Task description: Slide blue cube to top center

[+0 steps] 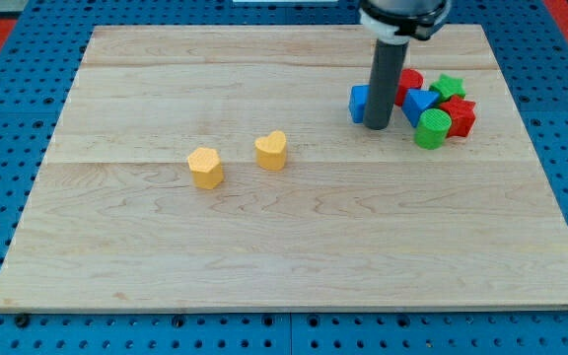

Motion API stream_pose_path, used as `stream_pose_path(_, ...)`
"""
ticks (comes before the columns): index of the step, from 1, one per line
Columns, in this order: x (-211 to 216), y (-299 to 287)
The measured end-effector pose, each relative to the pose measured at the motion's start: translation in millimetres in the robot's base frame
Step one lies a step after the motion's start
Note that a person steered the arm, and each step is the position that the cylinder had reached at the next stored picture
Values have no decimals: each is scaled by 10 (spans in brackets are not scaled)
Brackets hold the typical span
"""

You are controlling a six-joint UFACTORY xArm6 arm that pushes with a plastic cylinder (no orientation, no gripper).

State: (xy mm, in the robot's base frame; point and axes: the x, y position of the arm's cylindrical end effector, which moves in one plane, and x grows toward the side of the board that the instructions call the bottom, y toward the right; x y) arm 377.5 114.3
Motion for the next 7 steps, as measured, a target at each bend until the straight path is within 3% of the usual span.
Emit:
stream_pose_path(3,-678,-595)
stream_pose_path(6,-1057,782)
stream_pose_path(7,-1234,655)
